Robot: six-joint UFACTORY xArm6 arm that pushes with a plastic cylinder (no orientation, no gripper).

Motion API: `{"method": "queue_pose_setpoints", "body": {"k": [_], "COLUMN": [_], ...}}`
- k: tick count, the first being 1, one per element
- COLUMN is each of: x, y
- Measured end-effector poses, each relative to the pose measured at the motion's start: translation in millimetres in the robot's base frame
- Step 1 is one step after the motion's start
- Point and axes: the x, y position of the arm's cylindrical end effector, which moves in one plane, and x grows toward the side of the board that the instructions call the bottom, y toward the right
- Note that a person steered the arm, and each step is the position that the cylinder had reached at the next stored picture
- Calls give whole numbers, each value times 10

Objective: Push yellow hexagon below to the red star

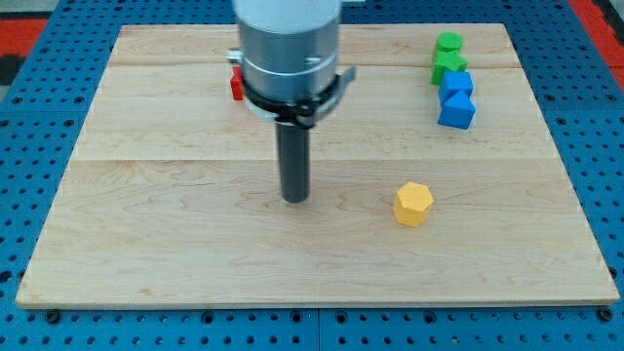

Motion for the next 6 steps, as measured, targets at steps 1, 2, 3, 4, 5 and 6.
{"method": "queue_pose_setpoints", "body": {"k": [1,2,3,4,5,6], "x": [-110,-123,160,574,616,447], "y": [-310,-440,-74,625,1216,1378]}}
